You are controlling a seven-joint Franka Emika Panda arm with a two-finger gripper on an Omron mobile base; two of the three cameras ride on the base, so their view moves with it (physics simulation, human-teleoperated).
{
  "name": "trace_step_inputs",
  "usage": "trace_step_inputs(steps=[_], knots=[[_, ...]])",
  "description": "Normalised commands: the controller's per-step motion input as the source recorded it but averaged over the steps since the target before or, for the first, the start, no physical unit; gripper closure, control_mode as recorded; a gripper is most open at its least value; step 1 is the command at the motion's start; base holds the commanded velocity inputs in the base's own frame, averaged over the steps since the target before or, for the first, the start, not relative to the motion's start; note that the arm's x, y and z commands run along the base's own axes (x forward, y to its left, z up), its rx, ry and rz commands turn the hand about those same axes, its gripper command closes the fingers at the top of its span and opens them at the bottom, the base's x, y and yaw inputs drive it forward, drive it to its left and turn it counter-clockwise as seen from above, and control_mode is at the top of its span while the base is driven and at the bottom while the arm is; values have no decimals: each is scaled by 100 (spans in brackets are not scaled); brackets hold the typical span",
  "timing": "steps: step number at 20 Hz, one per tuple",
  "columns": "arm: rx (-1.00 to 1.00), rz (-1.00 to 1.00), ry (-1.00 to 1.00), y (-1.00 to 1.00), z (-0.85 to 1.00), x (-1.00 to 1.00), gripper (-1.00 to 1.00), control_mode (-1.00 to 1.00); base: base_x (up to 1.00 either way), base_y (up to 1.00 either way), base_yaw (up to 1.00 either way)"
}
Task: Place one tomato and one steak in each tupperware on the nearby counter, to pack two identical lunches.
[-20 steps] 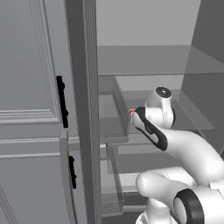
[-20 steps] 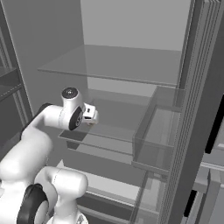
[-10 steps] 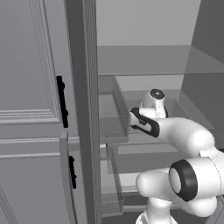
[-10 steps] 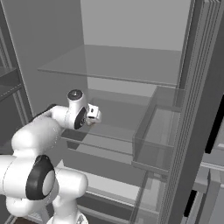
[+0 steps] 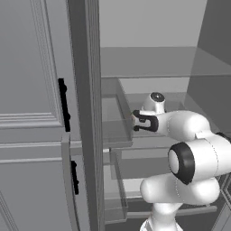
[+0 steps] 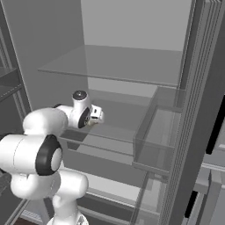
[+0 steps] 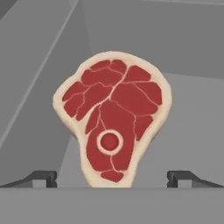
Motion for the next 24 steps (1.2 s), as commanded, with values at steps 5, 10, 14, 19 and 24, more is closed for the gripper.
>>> trace_step_inputs(steps=[5,10,14,19,24], knots=[[0,0,2,-1,-25,19,100,-100,0,0,0],[0,0,0,0,-26,18,100,-100,0,0,0],[0,0,-4,0,-14,-10,100,-100,0,0,0],[0,-2,-13,-16,0,-94,100,-100,0,0,0],[0,-2,-2,-21,43,-100,100,-100,0,0,0]])
